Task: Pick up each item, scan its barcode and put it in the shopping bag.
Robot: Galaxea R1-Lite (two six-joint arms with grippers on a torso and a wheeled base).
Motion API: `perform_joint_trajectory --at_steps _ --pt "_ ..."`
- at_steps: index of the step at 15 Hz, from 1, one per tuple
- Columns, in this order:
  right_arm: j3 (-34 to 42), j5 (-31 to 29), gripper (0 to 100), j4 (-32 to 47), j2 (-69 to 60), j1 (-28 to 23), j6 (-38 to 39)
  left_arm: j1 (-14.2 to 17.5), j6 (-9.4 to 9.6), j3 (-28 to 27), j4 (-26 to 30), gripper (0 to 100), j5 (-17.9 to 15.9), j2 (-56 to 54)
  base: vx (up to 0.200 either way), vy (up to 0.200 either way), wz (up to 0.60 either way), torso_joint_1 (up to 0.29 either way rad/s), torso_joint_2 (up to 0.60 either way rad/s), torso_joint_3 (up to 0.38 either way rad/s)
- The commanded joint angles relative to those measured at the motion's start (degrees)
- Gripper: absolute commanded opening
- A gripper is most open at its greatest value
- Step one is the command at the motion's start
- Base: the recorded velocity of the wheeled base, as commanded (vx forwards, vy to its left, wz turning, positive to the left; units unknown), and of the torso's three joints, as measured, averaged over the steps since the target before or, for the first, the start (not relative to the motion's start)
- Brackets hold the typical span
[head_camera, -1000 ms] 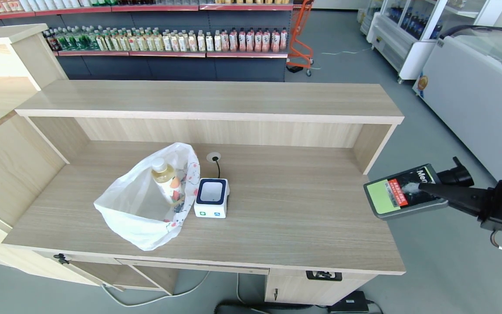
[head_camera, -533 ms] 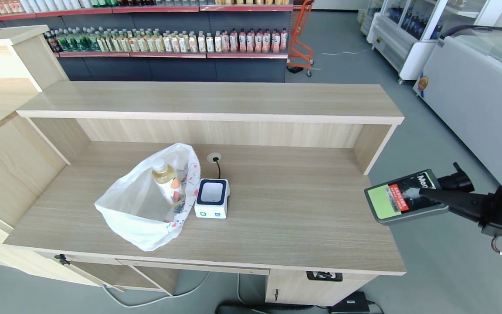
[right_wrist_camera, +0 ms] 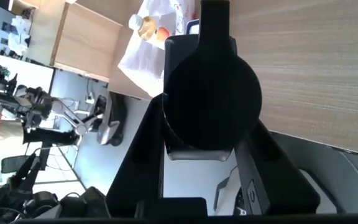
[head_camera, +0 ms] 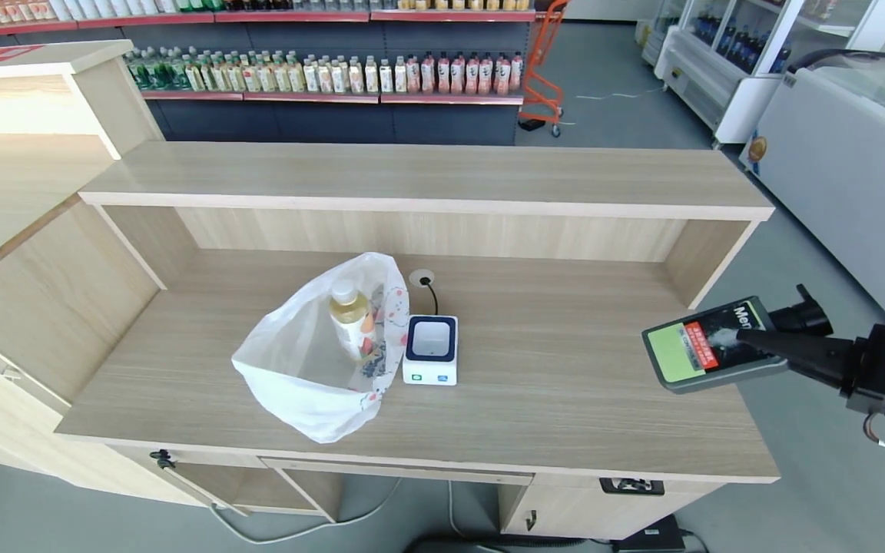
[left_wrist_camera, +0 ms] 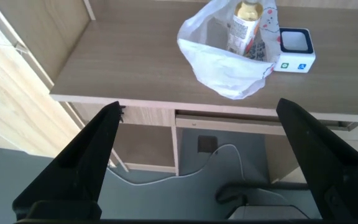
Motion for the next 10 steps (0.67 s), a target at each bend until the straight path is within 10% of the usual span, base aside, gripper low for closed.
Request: perform_joint_trajectory --at_steps 1,5,10 --pt "-1.09 -0.54 0 -0.03 2.06 -0.02 -0.06 0.01 0.02 0.0 0.0 100 0.02 -0.02 0.0 0.2 0.0 0.007 0.0 -0.002" --pt "-3.29 -2.39 0 -3.55 7.6 -0.02 -0.24 0.01 -0.24 0.0 0.0 100 0.02 -0.02 0.0 0.2 0.0 0.002 0.0 0.006" --pt "-3.29 -4.06 0 -6.45 11.9 0.07 -0.41 0.01 -0.07 0.0 0.0 100 0.02 -0.02 0.08 0.0 0.0 0.0 0.0 0.001"
